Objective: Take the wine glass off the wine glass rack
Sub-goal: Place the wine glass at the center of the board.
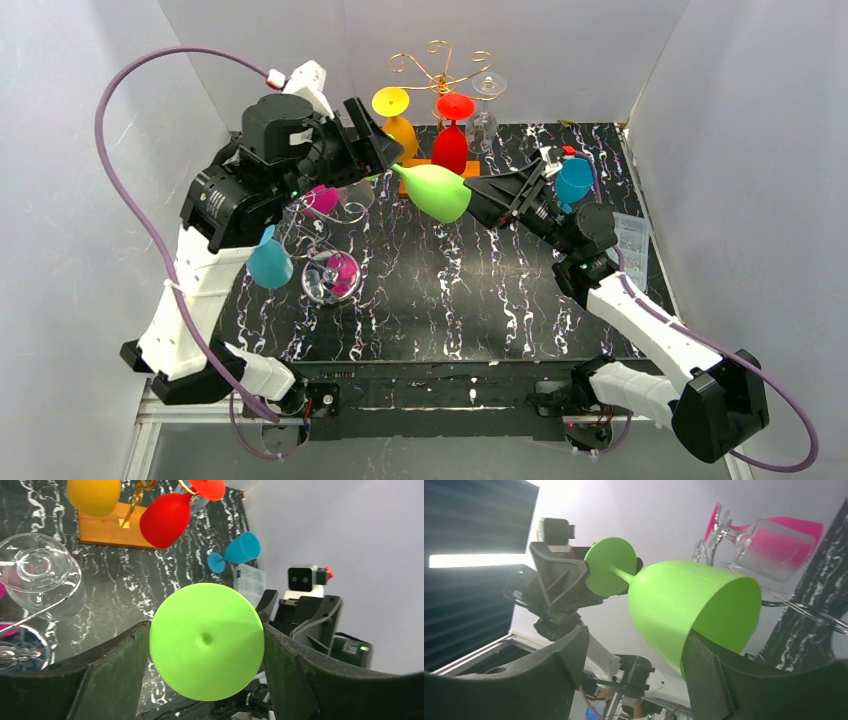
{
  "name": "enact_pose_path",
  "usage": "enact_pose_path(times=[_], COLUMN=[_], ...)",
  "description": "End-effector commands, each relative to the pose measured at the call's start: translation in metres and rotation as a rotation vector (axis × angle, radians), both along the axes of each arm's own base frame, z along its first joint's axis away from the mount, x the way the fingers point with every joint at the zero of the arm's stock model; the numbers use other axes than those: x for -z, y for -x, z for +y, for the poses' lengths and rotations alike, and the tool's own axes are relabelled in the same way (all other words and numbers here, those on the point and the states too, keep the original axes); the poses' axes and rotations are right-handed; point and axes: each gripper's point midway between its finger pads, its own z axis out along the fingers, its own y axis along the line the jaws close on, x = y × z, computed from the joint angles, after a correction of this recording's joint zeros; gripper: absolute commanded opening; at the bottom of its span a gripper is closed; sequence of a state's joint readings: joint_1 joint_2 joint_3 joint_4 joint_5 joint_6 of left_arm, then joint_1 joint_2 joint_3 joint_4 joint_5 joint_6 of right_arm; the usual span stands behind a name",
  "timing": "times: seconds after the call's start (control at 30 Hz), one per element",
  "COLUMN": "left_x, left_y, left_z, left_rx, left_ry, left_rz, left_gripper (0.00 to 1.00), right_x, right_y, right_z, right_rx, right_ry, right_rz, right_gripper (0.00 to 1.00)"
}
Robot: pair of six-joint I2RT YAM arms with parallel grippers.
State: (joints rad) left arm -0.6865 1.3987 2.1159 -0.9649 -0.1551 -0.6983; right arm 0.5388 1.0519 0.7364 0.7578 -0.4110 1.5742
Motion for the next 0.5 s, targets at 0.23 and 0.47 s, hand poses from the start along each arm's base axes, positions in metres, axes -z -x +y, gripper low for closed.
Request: enact_pose_path(times=[0.23, 0.47], left_x=[-0.040, -0.039], left_y=[0.017, 0.020], left_z=[-0.014, -0.020], left_rx=[0.108, 0.156], left_ry=[0.253, 0.253], left_rz=[-0.037, -0.039], left_gripper=[0.44, 0.57], right_x=[-0.065, -0.073], right_y=[0.018, 0.017], right_z=[-0.012, -0.011], right_rx=[-0.027, -0.007], right_ry=[-0.186, -0.150], right_rz=[-0.159, -0.181], right_gripper=[0.41, 0.01])
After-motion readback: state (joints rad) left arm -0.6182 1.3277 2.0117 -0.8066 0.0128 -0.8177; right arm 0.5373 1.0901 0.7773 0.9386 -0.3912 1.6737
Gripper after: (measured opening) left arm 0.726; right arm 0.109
